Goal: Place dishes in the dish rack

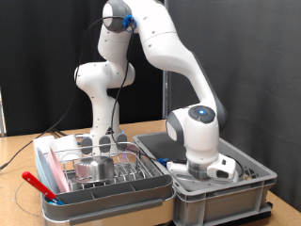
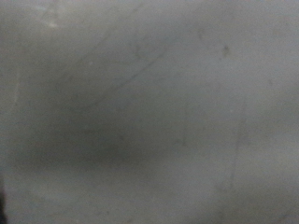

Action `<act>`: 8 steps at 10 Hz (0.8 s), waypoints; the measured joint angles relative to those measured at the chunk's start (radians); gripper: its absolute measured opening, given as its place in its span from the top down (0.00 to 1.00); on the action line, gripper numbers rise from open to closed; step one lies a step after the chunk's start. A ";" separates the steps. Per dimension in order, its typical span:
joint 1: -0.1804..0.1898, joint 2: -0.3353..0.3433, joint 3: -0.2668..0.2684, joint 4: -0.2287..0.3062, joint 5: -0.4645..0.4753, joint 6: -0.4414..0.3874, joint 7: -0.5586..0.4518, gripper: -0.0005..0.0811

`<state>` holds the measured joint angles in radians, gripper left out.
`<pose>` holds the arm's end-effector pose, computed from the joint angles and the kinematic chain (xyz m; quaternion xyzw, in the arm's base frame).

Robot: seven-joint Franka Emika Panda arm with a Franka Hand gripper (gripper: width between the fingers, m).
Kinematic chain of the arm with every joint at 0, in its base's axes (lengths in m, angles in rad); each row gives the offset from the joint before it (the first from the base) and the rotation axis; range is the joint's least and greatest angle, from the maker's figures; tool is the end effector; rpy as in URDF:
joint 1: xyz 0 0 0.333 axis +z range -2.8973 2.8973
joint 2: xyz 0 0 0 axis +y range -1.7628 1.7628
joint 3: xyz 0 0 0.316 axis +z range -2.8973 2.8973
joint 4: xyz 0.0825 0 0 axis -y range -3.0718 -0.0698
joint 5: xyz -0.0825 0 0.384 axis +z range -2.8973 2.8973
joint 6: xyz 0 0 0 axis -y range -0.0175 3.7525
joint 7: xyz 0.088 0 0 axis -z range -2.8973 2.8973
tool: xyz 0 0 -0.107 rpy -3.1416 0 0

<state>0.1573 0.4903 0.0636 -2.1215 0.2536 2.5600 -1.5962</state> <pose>0.5558 0.1216 0.1720 -0.6961 -0.7128 -0.0313 0.0800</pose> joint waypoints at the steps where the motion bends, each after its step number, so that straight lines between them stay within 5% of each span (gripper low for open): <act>1: 0.002 0.000 0.001 0.000 0.000 0.000 0.008 0.01; 3: 0.006 0.014 0.000 0.004 -0.001 -0.001 0.028 0.33; 4: 0.006 0.012 -0.001 0.004 -0.002 -0.007 0.032 0.33; 6: 0.007 0.012 -0.001 0.004 -0.002 -0.007 0.035 0.75; 8: 0.007 0.013 -0.001 0.004 0.000 -0.007 0.036 0.75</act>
<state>0.1641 0.5029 0.0630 -2.1173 0.2539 2.5532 -1.5601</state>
